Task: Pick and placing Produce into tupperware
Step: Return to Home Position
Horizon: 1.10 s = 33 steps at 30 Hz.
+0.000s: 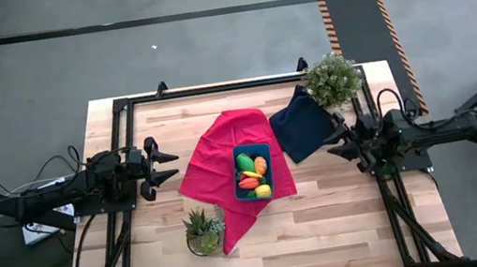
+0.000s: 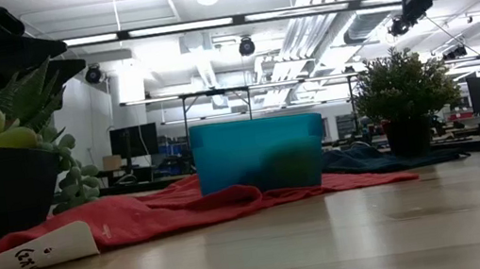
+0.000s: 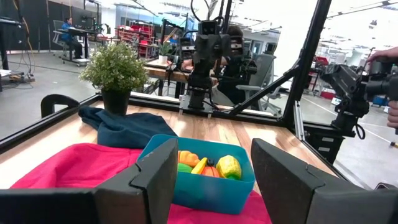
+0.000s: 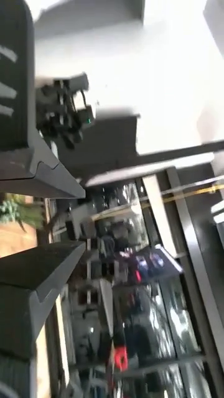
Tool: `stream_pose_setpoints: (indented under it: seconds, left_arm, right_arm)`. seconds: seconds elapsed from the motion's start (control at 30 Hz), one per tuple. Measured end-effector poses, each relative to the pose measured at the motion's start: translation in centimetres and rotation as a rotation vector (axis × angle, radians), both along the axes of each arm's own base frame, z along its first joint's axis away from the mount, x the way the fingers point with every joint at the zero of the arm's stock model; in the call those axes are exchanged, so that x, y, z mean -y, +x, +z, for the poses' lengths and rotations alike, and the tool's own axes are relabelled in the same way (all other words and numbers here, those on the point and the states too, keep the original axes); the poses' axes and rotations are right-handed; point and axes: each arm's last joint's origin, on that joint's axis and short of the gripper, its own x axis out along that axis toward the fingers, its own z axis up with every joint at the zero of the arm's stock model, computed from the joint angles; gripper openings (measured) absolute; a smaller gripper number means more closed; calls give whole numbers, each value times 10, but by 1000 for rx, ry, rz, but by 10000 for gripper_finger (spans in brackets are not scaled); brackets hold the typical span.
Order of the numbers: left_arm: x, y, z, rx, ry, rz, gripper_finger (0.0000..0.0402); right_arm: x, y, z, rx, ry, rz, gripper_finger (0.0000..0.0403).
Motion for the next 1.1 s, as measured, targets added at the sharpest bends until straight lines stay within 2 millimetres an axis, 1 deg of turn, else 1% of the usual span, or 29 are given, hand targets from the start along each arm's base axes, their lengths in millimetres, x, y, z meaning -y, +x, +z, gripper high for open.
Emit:
stream_pose_setpoints:
  seconds: [0.07, 0.2, 0.3, 0.4, 0.57, 0.73, 0.87, 0.93, 1.0, 1.1]
  left_arm:
    - [0, 0, 0, 0, 0, 0, 193]
    - [0, 0, 0, 0, 0, 0, 193]
    - [0, 0, 0, 0, 0, 0, 193]
    - [0, 0, 0, 0, 0, 0, 193]
    - [0, 0, 0, 0, 0, 0, 193]
    - [0, 0, 0, 0, 0, 1, 193]
    - [0, 0, 0, -1, 0, 1, 193]
    - [0, 0, 0, 0, 0, 3, 193]
    - [0, 0, 0, 0, 0, 3, 193]
    - [0, 0, 0, 0, 0, 3, 193]
  right_arm:
    - [-1, 0, -2, -27, -6, 23, 114]
    - [-1, -2, -13, -136, -15, 41, 114]
    - [-2, -6, -16, -156, -64, 23, 114]
    - [-1, -11, -19, -173, -86, -28, 114]
    - [1, -17, -24, -217, -41, -111, 114]
    - [2, -16, -26, -231, -61, -133, 114]
    - [4, -16, -29, -254, -86, -211, 114]
    - [5, -16, -33, -296, -92, -242, 114]
    - [5, -15, -36, -329, -82, -255, 114]
    - [6, -15, -36, -334, -58, -267, 114]
